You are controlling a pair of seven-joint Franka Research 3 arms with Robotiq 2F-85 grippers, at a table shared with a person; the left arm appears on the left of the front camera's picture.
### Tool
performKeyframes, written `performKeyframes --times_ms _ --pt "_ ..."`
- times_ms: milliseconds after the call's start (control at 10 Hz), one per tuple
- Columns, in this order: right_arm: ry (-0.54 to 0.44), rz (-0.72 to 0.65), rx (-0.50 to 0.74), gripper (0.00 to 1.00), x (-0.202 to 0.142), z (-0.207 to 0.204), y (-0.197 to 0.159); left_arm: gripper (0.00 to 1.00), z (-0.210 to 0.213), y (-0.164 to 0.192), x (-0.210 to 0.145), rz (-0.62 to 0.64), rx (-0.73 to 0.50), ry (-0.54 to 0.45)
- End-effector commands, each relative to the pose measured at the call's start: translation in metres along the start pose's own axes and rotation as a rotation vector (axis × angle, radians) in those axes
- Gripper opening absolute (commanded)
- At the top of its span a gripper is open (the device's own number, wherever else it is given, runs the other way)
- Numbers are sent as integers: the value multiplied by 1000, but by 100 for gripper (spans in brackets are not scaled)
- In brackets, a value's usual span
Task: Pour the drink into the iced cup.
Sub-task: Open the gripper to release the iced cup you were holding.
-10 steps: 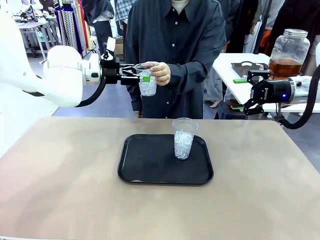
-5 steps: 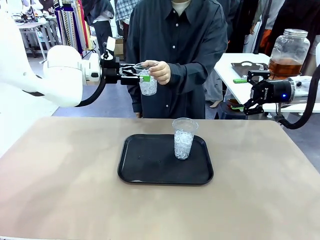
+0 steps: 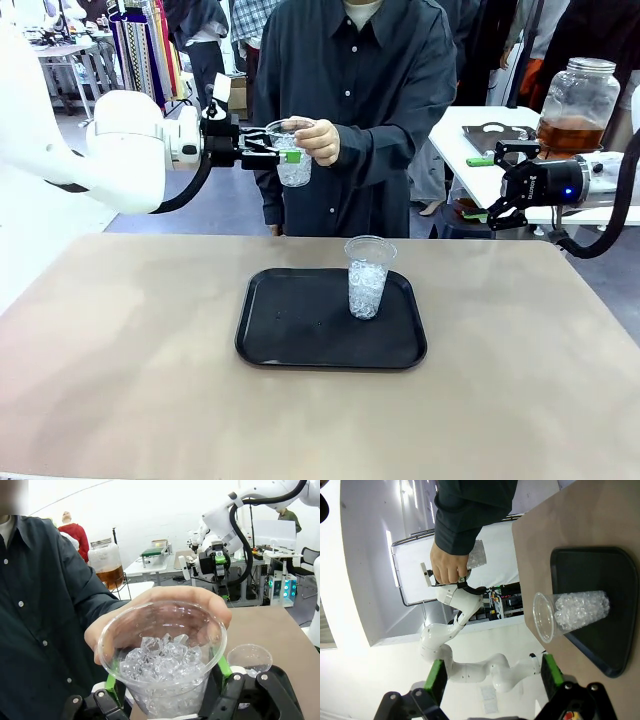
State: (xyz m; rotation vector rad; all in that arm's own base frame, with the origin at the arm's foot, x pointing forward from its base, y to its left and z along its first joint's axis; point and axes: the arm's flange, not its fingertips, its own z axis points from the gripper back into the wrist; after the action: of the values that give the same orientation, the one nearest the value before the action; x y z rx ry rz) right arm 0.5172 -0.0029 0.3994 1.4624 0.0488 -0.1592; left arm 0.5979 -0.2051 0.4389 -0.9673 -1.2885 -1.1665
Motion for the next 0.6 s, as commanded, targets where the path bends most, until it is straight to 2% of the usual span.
performKeyframes --times_ms 0,300,500 --pt "1 1 1 100 0 0 1 88 0 -4 2 -20 -2 0" --pt "1 1 1 100 0 0 1 88 0 -4 2 -20 -2 0" --pt "1 1 1 100 0 0 1 100 14 1 -6 27 -2 -1"
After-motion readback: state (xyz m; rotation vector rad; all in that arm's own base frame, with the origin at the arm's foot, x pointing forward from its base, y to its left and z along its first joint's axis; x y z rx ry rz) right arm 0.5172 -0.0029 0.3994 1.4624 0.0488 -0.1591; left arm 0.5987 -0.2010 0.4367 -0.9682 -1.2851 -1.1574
